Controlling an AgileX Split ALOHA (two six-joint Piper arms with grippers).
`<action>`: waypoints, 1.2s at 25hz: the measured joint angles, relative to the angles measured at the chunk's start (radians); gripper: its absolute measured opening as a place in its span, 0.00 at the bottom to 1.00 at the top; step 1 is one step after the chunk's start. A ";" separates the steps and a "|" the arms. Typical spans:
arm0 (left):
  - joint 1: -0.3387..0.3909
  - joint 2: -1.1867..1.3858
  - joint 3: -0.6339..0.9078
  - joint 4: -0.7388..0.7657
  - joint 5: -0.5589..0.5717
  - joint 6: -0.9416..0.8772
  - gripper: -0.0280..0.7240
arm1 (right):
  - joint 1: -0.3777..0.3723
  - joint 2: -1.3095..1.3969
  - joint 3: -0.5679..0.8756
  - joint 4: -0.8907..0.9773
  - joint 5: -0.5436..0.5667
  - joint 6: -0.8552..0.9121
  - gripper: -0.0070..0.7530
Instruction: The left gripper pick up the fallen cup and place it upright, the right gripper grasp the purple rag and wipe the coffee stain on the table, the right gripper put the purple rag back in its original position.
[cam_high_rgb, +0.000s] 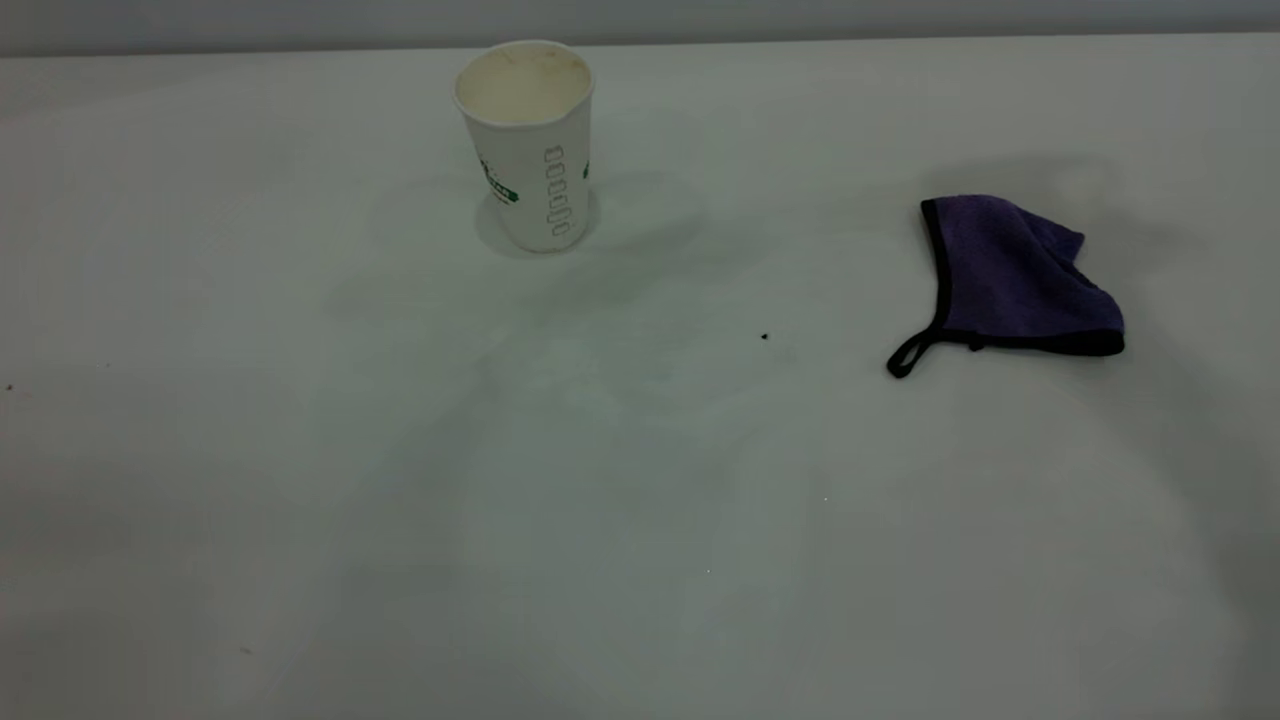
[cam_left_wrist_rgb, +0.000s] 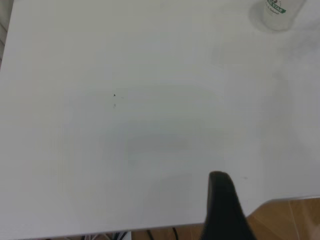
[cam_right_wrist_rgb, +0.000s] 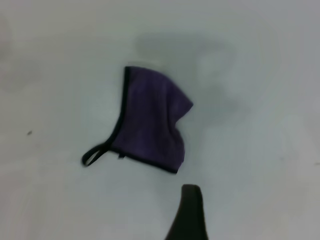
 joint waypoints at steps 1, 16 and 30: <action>0.000 0.000 0.000 0.000 0.000 0.001 0.74 | 0.012 -0.056 0.042 0.001 0.000 0.000 0.96; 0.000 0.000 0.000 0.000 0.000 0.001 0.74 | 0.043 -0.661 0.742 0.073 0.018 0.023 0.95; 0.000 0.000 0.000 0.000 0.000 0.001 0.74 | 0.041 -1.183 1.163 0.097 0.013 0.022 0.93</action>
